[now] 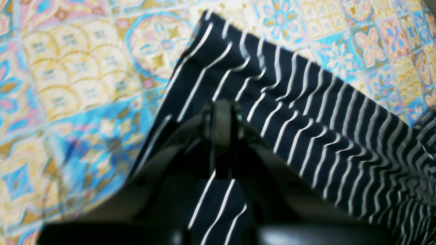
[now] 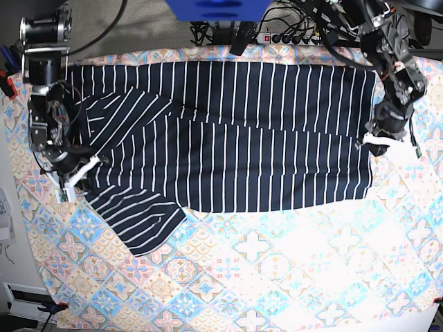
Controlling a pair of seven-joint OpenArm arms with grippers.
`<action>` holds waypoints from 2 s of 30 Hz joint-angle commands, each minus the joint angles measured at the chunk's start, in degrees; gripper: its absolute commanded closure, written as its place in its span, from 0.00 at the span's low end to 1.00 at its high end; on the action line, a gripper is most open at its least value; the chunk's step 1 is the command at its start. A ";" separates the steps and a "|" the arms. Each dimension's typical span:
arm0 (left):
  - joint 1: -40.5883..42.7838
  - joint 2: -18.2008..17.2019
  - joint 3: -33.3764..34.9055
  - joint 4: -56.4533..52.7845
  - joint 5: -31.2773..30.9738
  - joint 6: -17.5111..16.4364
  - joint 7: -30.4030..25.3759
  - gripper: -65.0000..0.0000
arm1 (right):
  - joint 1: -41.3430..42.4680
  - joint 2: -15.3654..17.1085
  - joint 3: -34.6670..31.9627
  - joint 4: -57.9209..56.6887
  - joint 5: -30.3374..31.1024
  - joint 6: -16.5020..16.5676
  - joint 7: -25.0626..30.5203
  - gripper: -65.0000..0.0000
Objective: Fold the T-shirt properly
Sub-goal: 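Regrasp the shirt's hem edge with both grippers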
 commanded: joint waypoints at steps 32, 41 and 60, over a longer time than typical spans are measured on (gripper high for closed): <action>-36.82 -6.48 0.28 -54.69 -0.24 -0.21 -14.22 0.41 | -1.52 -2.83 2.16 4.38 0.42 -0.05 0.07 1.00; -42.35 -6.04 0.28 -67.52 7.23 -0.12 -22.48 0.41 | -1.52 -2.83 2.42 4.47 0.42 -0.05 0.15 1.00; -38.84 -5.25 8.11 -67.87 7.58 0.06 -20.02 1.00 | -0.46 -2.83 2.16 7.02 0.60 -0.05 -0.02 1.00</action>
